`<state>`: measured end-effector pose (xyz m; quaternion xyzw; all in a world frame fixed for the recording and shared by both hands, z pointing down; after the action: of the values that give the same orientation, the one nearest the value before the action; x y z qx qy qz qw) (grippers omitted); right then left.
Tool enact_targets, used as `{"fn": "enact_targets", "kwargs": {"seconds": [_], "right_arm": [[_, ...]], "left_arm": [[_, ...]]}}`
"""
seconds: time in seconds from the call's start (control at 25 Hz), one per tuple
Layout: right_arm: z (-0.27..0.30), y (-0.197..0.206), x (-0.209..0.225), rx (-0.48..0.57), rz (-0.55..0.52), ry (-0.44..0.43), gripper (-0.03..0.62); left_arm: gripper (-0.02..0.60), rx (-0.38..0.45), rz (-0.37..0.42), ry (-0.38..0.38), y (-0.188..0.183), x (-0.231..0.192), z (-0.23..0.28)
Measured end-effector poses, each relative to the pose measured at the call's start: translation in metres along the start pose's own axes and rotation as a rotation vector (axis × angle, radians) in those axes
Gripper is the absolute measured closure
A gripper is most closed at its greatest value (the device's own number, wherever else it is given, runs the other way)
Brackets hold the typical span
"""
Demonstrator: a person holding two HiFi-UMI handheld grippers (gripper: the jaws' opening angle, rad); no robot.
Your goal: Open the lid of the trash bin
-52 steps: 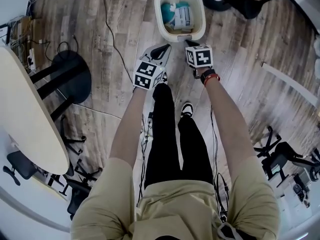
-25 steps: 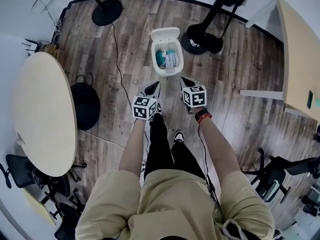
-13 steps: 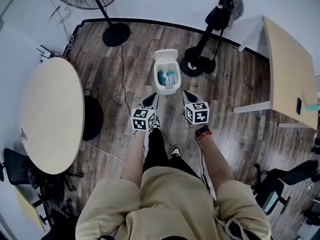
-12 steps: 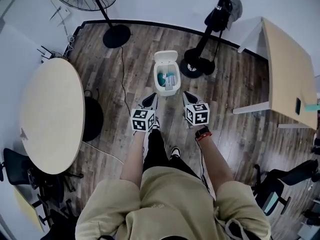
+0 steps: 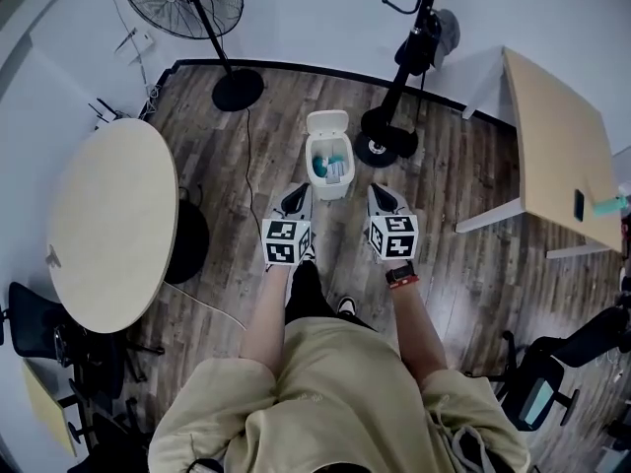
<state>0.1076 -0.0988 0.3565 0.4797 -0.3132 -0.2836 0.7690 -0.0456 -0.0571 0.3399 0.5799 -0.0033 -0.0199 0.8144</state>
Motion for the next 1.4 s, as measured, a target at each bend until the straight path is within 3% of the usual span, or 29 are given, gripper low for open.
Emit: {"fn": "enact_targets", "kwargs": {"seconds": [0.4, 0.72, 1.4], "right_arm": [[-0.074, -0.035, -0.039, 0.119, -0.042, -0.024, 0.582], [-0.109, -0.052, -0.061, 0.208, -0.082, -0.048, 0.581], [-0.111, -0.059, -0.081, 0.248, -0.074, -0.047, 0.580]], "left_arm": [[0.557, 0.113, -0.043, -0.031, -0.031, 0.021, -0.075], [0.557, 0.191, -0.026, -0.041, -0.051, 0.038, -0.110], [0.557, 0.216, -0.048, -0.026, -0.053, 0.026, -0.124]]}}
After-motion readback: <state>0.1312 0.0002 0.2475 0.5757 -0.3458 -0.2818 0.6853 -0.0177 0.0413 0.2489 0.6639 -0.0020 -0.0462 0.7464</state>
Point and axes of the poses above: the fingertips, and each gripper's own axes: z forward along the fingers, x to its right, y out of its underside, the point moved 1 cm from there along -z, backward along the fingers, and after that the axes turned 15 degrees about -y, right-handed, at the moved point
